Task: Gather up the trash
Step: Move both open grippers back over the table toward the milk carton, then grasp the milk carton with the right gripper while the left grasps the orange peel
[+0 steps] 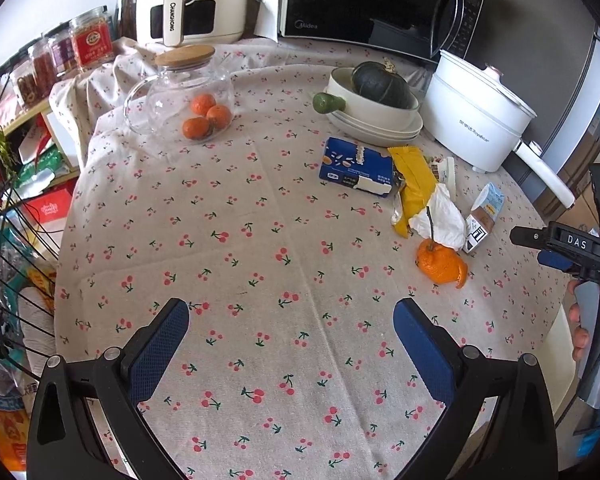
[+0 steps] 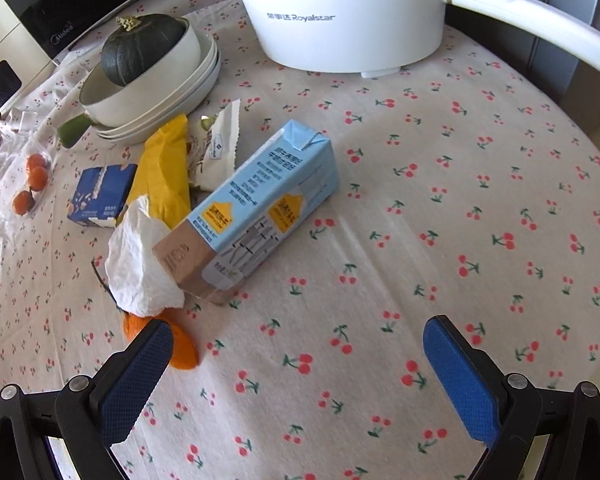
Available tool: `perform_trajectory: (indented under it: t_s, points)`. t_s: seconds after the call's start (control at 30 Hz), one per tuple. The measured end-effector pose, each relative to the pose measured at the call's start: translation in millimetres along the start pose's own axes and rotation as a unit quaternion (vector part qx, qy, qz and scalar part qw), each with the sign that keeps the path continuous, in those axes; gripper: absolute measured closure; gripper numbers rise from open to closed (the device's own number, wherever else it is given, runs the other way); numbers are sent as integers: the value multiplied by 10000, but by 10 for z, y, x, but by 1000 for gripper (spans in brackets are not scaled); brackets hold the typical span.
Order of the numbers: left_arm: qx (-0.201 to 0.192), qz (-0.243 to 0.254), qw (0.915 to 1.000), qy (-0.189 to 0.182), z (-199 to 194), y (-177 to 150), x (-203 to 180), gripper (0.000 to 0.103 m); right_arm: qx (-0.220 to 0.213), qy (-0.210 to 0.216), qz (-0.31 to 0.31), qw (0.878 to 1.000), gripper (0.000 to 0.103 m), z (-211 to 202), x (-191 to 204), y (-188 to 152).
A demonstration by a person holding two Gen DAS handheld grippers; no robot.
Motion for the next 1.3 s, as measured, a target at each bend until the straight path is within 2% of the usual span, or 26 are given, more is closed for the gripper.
perform_trajectory:
  t_s: [0.13, 0.23, 0.5, 0.6, 0.63, 0.67, 0.8, 1.0, 1.2, 1.3]
  points:
    - [79, -234, 9997, -61, 52, 55, 90, 0, -2, 63, 174, 9998, 1, 216, 87, 186]
    - [172, -279, 9994, -92, 91, 69, 87, 0, -5, -72, 270, 9996, 3, 373, 90, 294]
    - [203, -186, 9995, -141, 105, 87, -9, 0, 154, -126, 595, 9980, 16, 626, -23, 326]
    - [204, -91, 9996, -155, 106, 72, -86, 0, 252, -244, 587, 9977, 42, 597, -112, 258]
    - [207, -58, 9996, -172, 105, 60, -118, 0, 253, -325, 495, 9979, 55, 559, -133, 241]
    - [213, -17, 9996, -187, 107, 51, -154, 0, 281, -366, 443, 9980, 61, 523, -162, 211]
    - [225, 228, 9991, -271, 118, -6, -348, 0, 299, -381, 338, 9983, 62, 297, -346, 62]
    - [342, 577, 9960, -596, 237, -74, -747, 0, 148, -421, 246, 9987, 62, -207, -634, -212]
    - [341, 589, 9929, -975, 397, -79, -1164, 0, -84, -488, 206, 9986, 62, -640, -880, -444]
    - [260, 575, 9925, -1049, 457, -40, -1341, 0, -99, -306, 351, 9989, 62, -746, -1017, -466]
Point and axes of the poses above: each gripper's, at about its wrist camera, not at the fingertips, and z roughly the way its jaws point, x to its left, y to its top, the point moved 2 cm from there along z, roughly the way its jaws point, and after that the axes turned 11 degrees about y, right-handed, at the moved point
